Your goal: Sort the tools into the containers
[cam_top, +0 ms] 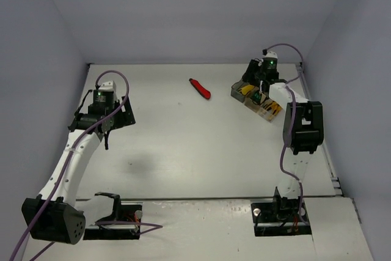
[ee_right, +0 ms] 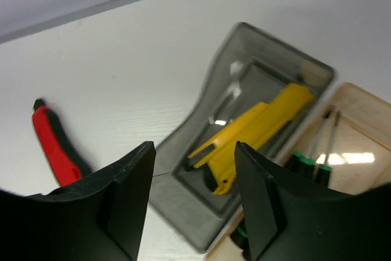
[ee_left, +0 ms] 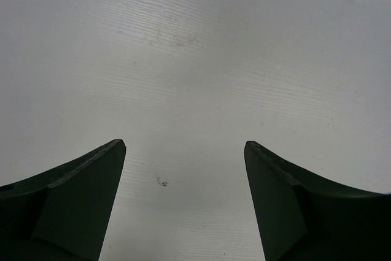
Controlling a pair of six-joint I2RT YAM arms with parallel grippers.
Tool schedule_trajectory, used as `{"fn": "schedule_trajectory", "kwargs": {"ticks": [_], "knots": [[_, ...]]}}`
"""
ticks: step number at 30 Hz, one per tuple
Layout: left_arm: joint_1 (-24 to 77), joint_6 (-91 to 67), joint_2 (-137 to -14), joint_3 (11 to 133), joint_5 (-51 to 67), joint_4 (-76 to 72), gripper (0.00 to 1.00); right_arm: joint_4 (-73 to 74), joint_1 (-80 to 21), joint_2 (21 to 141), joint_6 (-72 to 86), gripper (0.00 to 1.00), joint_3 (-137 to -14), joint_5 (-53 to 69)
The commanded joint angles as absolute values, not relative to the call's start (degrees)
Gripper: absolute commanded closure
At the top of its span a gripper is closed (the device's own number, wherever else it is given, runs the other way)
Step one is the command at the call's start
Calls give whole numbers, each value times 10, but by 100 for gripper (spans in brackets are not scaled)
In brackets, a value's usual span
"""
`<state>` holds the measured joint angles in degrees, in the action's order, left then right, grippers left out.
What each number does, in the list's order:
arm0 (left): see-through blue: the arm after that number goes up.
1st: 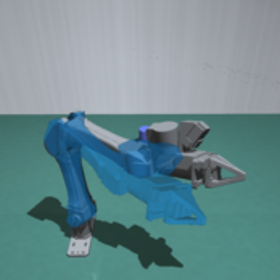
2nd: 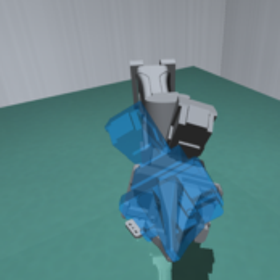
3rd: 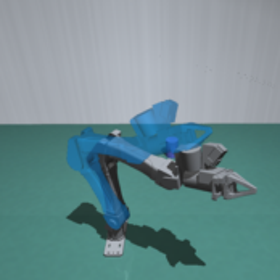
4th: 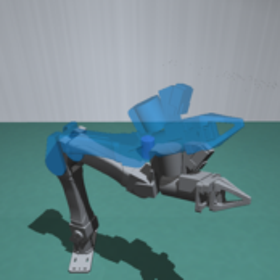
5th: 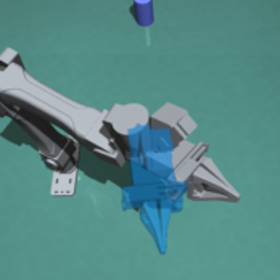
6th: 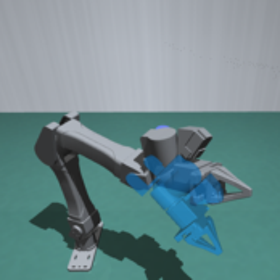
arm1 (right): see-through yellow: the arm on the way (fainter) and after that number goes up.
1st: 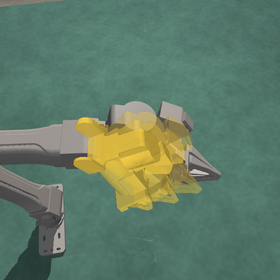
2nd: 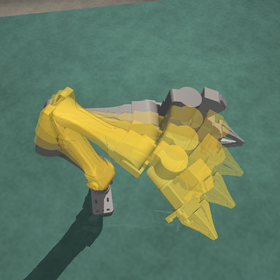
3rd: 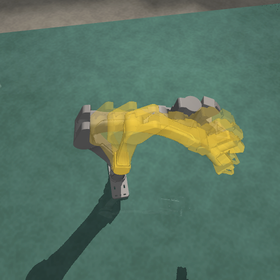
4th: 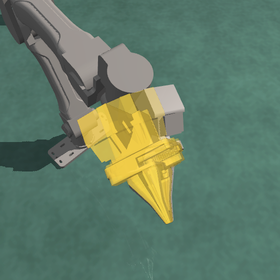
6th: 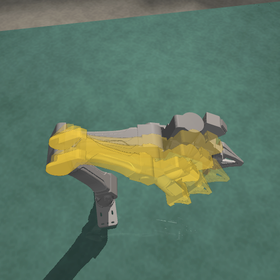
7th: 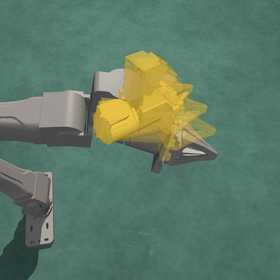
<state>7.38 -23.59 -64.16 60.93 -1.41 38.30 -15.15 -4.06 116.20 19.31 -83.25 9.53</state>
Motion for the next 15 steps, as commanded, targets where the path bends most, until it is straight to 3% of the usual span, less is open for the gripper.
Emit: {"fn": "schedule_trajectory", "kwargs": {"ticks": [1, 15], "knots": [[70, -229, -627, 624, -3, 363, 24, -158, -113, 1108, 79, 44, -878, 70], [70, -230, -633, 622, 0, 361, 24, -123, -199, 1281, -12, 28, -1001, 154]]}}
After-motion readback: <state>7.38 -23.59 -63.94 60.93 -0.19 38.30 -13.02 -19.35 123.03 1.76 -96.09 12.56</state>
